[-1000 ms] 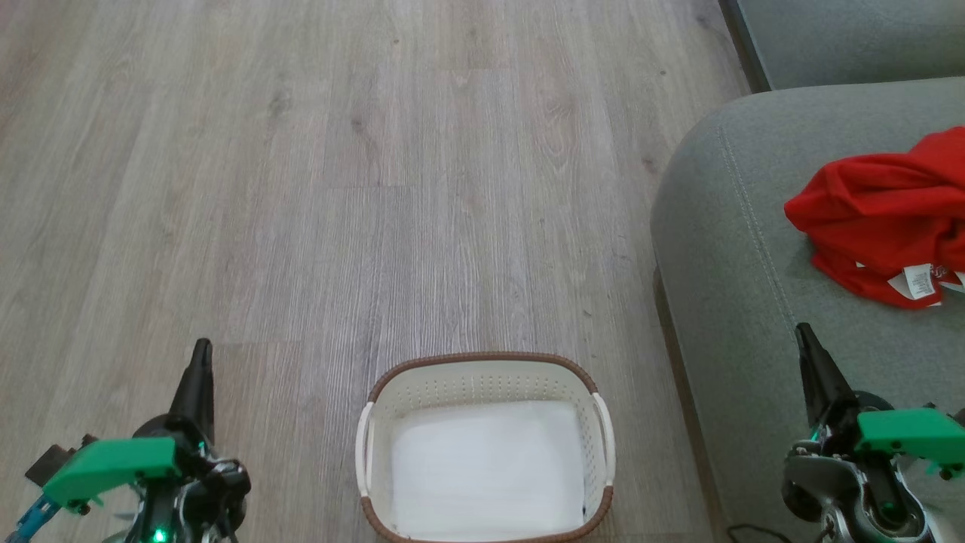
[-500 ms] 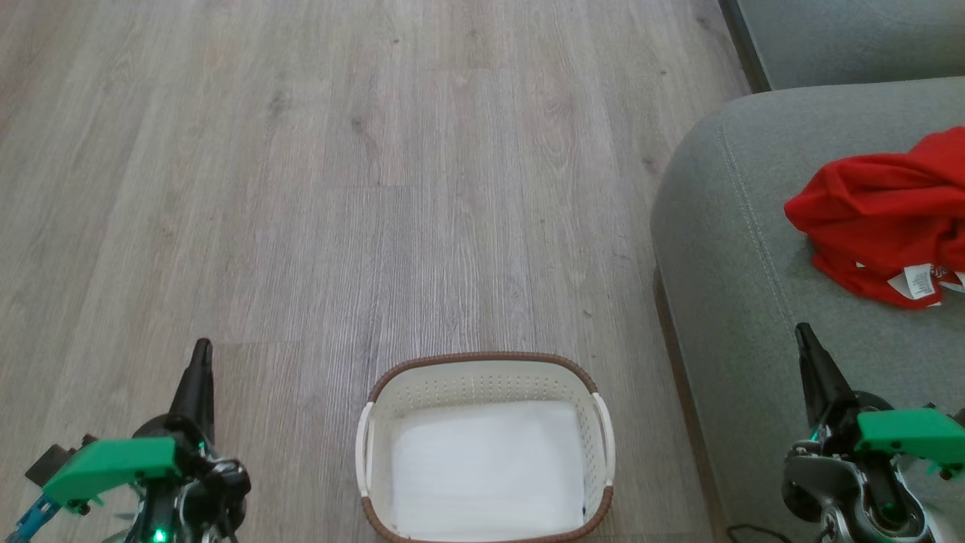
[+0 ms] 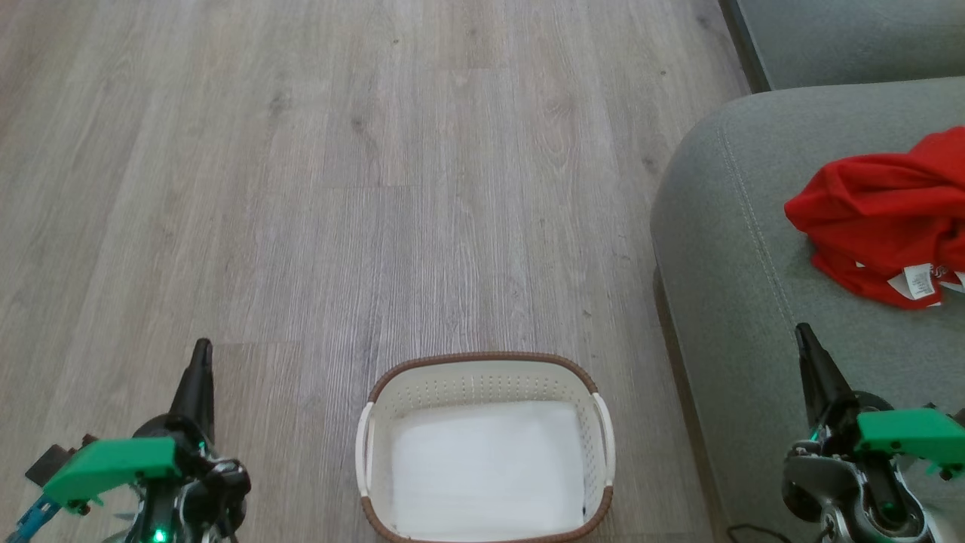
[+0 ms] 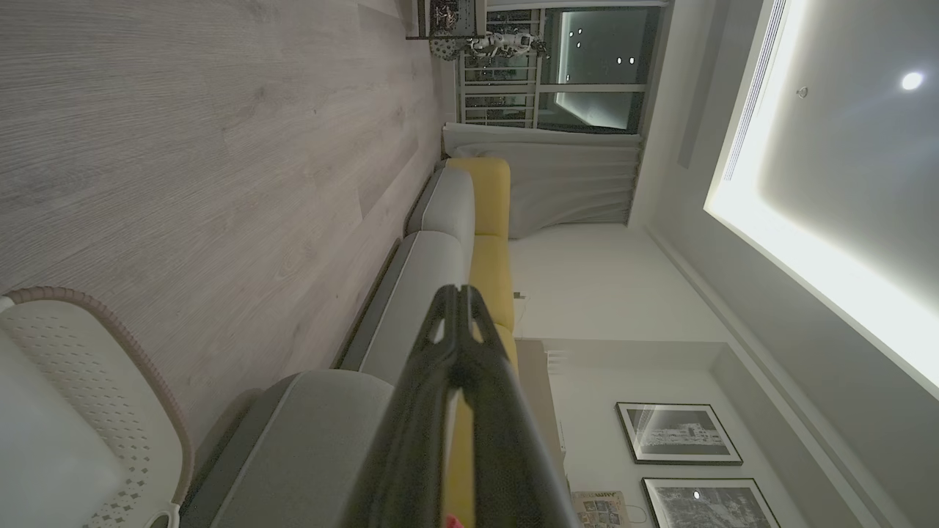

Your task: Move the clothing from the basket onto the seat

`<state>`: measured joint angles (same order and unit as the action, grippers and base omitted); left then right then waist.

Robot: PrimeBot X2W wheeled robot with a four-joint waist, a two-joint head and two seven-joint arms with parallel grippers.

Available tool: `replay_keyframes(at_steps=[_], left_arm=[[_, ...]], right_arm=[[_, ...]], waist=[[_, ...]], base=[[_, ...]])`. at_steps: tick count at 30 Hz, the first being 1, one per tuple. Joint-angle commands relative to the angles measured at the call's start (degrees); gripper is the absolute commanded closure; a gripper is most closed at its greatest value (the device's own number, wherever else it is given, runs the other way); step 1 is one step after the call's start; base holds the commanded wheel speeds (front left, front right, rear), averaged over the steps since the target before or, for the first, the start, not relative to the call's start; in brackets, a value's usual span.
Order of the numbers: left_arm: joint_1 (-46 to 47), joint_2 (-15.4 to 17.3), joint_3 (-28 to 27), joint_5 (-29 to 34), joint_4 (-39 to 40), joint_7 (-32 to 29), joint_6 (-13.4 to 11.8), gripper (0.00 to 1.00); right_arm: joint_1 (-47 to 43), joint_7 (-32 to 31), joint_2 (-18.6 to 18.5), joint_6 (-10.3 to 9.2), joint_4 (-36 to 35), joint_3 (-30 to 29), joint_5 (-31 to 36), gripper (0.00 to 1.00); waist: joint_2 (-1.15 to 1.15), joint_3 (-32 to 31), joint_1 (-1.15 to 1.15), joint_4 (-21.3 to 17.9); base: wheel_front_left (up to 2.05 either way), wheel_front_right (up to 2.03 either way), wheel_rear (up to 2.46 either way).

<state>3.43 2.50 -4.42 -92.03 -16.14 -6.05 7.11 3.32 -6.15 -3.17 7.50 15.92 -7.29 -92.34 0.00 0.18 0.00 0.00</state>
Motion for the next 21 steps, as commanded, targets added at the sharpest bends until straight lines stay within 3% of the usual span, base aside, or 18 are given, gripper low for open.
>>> replay_keyframes(at_steps=[1, 21], left_arm=[[2.8, 0.4, -2.1, -0.1, 2.1, -0.4, 0.4, 1.00], [2.8, 0.4, -2.1, -0.1, 2.1, -0.4, 0.4, 1.00]], right_arm=[[2.9, -0.3, 0.2, -0.01, -1.9, 0.9, 0.1, 1.00], [2.9, -0.3, 0.2, -0.01, -1.9, 0.8, 0.1, 1.00]], waist=[[0.00, 0.0, 0.00, 0.0], [0.00, 0.0, 0.00, 0.0]], base=[[0.00, 0.00, 0.00], [0.00, 0.00, 0.00]])
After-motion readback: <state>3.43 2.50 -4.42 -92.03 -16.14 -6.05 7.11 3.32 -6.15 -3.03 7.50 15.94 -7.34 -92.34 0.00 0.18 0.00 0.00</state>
